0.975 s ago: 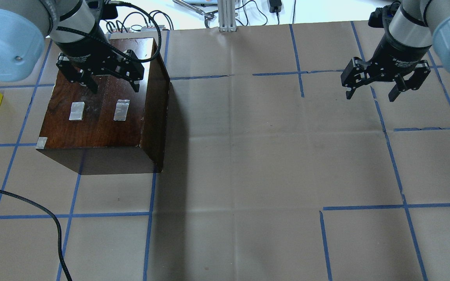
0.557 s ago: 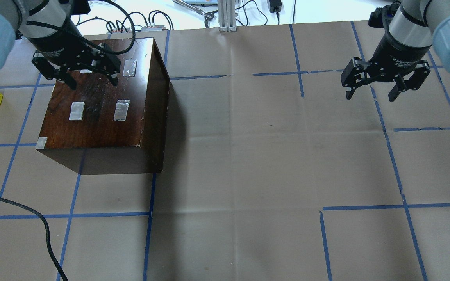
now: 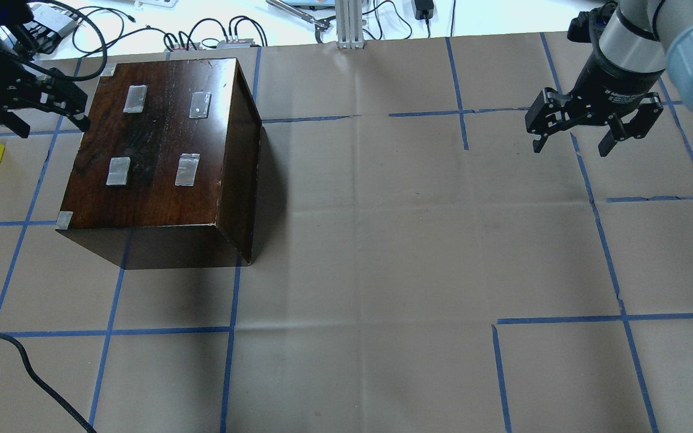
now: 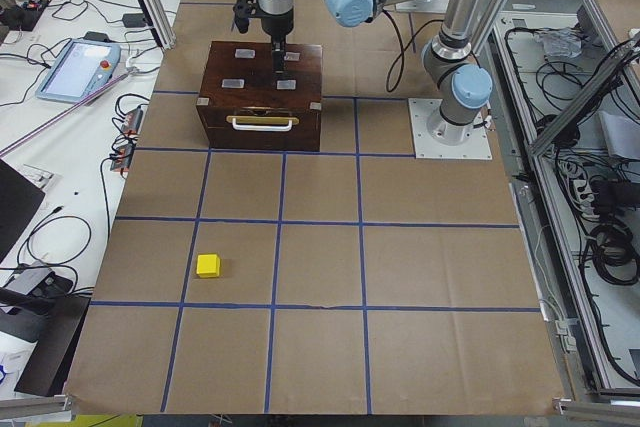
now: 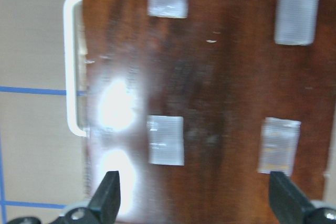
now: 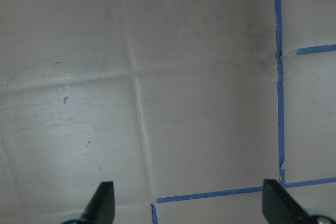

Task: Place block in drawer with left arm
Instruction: 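Lower the left gripper beside the white drawer handle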

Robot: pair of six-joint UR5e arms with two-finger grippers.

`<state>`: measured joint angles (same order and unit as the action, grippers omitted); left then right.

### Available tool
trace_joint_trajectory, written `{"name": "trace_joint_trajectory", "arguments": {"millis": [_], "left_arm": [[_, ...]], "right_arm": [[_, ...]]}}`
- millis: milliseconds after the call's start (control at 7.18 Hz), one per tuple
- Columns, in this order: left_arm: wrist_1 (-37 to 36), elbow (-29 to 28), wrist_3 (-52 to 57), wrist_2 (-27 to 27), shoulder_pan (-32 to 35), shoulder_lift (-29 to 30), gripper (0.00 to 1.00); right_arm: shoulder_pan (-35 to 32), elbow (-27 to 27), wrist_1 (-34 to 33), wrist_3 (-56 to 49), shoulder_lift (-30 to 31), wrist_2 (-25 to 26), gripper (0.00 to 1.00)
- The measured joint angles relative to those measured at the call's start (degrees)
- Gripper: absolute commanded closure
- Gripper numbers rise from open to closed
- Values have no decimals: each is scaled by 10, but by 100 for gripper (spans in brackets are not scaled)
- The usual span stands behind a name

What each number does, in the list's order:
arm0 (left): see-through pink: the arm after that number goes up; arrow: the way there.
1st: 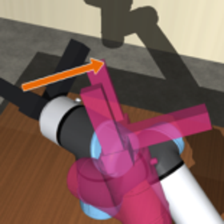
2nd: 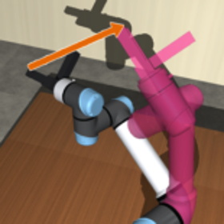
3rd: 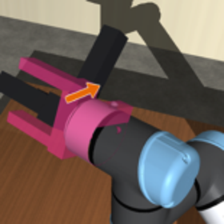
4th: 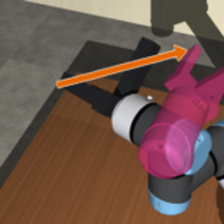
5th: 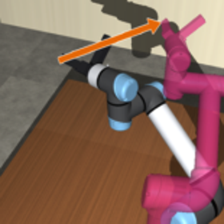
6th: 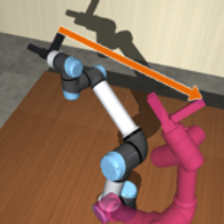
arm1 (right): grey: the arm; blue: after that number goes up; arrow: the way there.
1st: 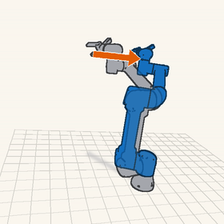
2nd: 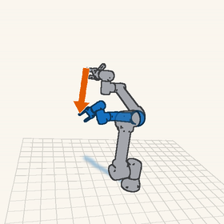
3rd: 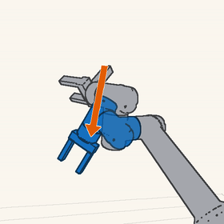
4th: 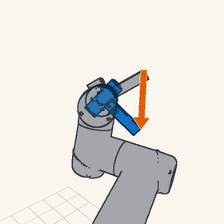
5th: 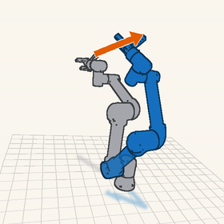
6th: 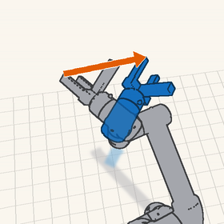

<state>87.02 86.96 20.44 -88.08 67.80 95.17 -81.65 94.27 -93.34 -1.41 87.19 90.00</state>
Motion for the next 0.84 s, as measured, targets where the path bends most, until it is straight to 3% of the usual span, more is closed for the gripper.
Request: {"name": "trace_joint_trajectory", "arguments": {"millis": [418,835], "left_arm": [[-4,0,111,86,-106,20,1],[-6,-1,143,125,-131,54,1]], "right_arm": [[0,0,0,0,0,0,0],[0,0,0,0,0,0,0]]}}
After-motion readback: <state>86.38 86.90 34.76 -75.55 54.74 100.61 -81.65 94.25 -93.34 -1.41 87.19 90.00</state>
